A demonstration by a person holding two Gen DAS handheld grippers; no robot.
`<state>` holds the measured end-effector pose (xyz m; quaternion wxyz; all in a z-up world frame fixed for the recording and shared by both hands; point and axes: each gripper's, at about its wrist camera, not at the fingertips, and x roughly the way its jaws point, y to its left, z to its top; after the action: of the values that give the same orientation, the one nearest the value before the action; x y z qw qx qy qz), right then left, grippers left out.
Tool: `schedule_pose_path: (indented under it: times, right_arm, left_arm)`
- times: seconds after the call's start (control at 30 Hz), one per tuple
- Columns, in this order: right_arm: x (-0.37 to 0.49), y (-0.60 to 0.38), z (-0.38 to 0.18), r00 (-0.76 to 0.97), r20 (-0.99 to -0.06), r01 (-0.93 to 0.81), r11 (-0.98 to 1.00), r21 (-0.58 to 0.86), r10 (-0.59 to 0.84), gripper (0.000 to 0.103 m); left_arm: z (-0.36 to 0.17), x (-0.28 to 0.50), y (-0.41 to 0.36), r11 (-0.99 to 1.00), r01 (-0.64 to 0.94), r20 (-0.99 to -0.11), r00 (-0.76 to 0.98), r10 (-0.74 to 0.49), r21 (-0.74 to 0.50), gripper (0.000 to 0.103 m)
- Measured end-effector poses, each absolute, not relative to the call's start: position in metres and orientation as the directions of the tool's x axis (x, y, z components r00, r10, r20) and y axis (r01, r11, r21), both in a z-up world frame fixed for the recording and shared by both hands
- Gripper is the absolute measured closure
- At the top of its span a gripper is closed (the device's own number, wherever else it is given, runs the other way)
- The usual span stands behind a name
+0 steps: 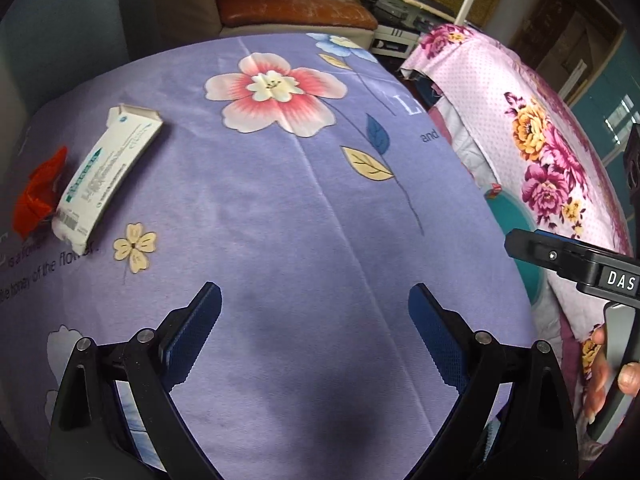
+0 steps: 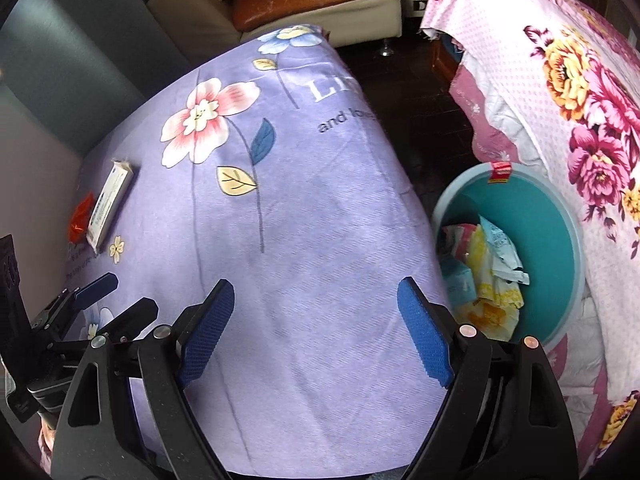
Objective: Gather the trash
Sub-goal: 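Move both tools back to the red wrapper and white medicine box, then grasp the red wrapper with the left gripper while the right grasps the white medicine box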
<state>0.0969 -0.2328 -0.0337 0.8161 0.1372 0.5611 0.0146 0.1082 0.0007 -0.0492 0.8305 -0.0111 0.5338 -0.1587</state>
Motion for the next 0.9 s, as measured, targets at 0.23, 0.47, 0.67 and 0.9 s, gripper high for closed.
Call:
schedule_pose_path:
  times: [0.23,0.47,0.67,0.9]
  right_arm:
    - [0.150,-0.141,-0.036,0.296,-0.925,-0.013,0.970,0.244,0.236,0.023]
    - [0.196,-0.052,-0.040,0.215,-0.940,-0.137,0.961,0.241,0.266,0.023]
    - [0.235,0.005,-0.056,0.142,-0.945,-0.146,0.950,0.275,0.295,0.023]
    - [0.279,0.042,-0.075,0.119,-0.945,-0.072,0.952,0.297,0.304,0.023]
  left_arm:
    - [-0.053,0.122,0.103,0.984,0.077,-0.894,0.410,-0.178,-0.160,0.008]
    - [-0.051,0.137,0.195,0.987,-0.077,-0.895,0.436,-0.097,-0.144,0.008]
    - [-0.053,0.149,0.232,0.975,-0.126,-0.888,0.447,-0.106,-0.180,0.008]
    - [-0.058,0.159,0.255,0.975,-0.136,-0.889,0.448,-0.099,-0.177,0.008]
